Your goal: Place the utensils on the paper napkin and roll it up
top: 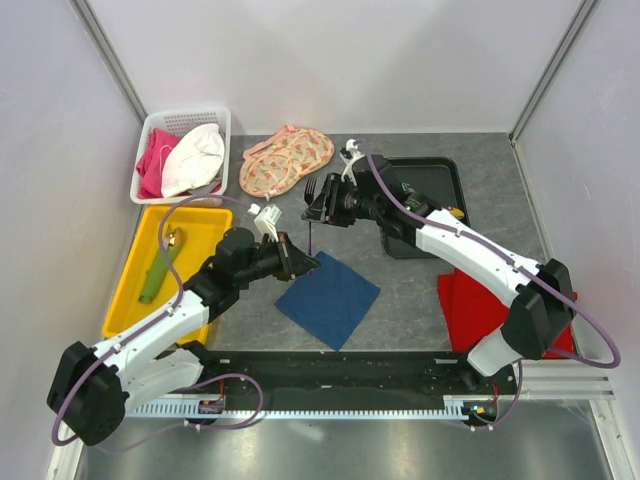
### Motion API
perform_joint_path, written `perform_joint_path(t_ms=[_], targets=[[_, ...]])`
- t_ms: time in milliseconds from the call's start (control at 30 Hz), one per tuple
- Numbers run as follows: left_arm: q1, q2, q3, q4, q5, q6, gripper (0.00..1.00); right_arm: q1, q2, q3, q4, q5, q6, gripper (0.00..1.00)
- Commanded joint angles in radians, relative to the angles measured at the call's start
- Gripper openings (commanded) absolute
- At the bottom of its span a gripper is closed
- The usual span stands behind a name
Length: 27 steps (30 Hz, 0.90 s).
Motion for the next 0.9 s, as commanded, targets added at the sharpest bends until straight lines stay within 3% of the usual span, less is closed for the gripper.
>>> perform_joint_path(t_ms=[0,267,400,433,467,567,600,700,833,867], targets=[[-0.005,-0.031,-0.022,0.064,-0.008,-0.034,0.02,0.009,0.027,0.041,0.045,0.005,-0.004,0.36],[-0.005,-0.039,-0.031,0.073,0.003,-0.033,0.02,0.009,0.061,0.046,0.033,0.029,-0.027,0.33],[-0.005,-0.039,-0.039,0.065,-0.005,-0.036,0.02,0.007,0.062,0.041,0.029,0.037,-0.027,0.17],[-0.005,-0.041,-0.045,0.065,-0.005,-0.036,0.02,0.007,0.059,0.040,0.030,0.037,-0.030,0.03],[-0.005,-0.041,-0.048,0.055,-0.006,-0.040,0.02,0.007,0.056,0.037,0.029,0.049,-0.038,0.00],[-0.004,-0.048,-0.033,0.006,-0.029,-0.019,0.37,0.003,0.039,0.014,0.016,0.069,-0.047,0.00],[-0.002,-0.051,-0.019,-0.063,-0.052,0.005,0.54,0.001,0.025,-0.012,0.007,0.086,-0.058,0.00],[0.011,-0.073,0.062,-0.294,-0.144,0.143,0.78,0.001,0.008,-0.059,-0.036,0.123,-0.102,0.00],[0.158,-0.136,0.101,-0.425,-0.126,0.278,0.87,0.004,0.057,-0.057,-0.123,0.153,-0.107,0.00],[0.242,-0.148,0.099,-0.438,-0.082,0.292,0.88,0.006,0.071,-0.051,-0.138,0.153,-0.113,0.00]])
